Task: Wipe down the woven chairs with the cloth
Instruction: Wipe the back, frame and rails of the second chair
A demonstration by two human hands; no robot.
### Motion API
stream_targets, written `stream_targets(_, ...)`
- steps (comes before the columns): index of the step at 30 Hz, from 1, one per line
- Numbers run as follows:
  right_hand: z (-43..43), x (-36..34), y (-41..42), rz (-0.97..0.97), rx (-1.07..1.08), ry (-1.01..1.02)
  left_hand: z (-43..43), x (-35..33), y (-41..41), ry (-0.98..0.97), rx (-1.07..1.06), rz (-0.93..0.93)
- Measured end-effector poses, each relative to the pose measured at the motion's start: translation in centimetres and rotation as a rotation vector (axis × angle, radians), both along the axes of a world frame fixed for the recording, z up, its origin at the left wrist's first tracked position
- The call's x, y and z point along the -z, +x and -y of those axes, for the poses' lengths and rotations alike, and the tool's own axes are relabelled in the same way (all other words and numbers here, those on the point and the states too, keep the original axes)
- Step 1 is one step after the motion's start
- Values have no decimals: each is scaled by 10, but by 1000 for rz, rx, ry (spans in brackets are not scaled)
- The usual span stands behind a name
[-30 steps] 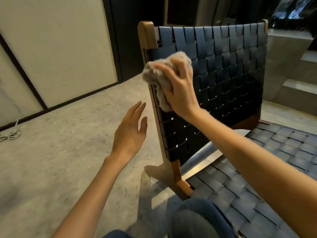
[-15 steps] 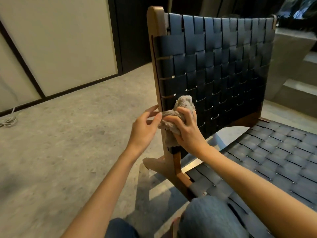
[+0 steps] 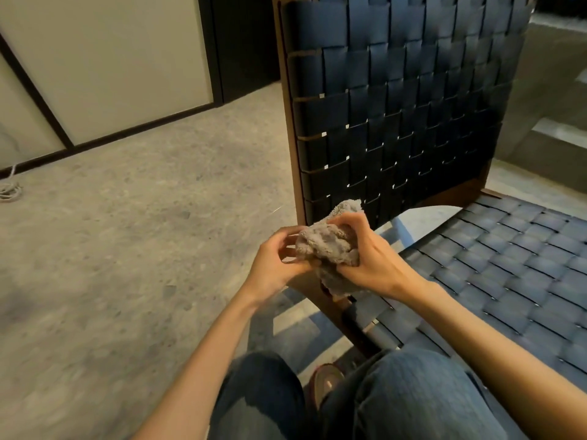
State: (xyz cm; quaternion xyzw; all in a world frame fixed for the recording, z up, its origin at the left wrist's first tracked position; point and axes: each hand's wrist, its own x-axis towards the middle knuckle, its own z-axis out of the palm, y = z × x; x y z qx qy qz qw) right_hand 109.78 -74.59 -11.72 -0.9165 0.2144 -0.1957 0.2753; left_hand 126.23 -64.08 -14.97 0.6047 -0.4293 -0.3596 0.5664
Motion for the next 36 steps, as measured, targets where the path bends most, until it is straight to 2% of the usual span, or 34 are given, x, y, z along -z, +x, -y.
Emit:
stream_targets(3,-3,-17,6,54,47,-30,-9,-15,10,-83,-129,78)
stream_targets(8,-15,-57,34,227,129,-373,-20,-49,44,-192,-422,285)
stream_targets(11,-20,-84,55,296,222,-284,-11,-73,61,-202,-597,350)
stream_targets(15,-2,-114,81,406,323,-169,18,-109,68,-278,-706,299)
stream_targets(17,10,-128,90,487,376,-118,39,-129,68,-309,-695,223)
stream_targets(20,28,-147,100,625,428,-25,68,-160,63,-398,-544,38)
stream_targets(22,40,-160,105,685,466,14,85,-178,58,-489,-448,5)
stream_targets(28,62,-183,121,746,476,89,117,-214,54,-623,-375,139)
stream_targets(31,63,-176,124,714,458,98,124,-209,60,-647,-394,278)
stream_targets(36,52,-140,120,637,375,19,123,-182,58,-624,-455,360)
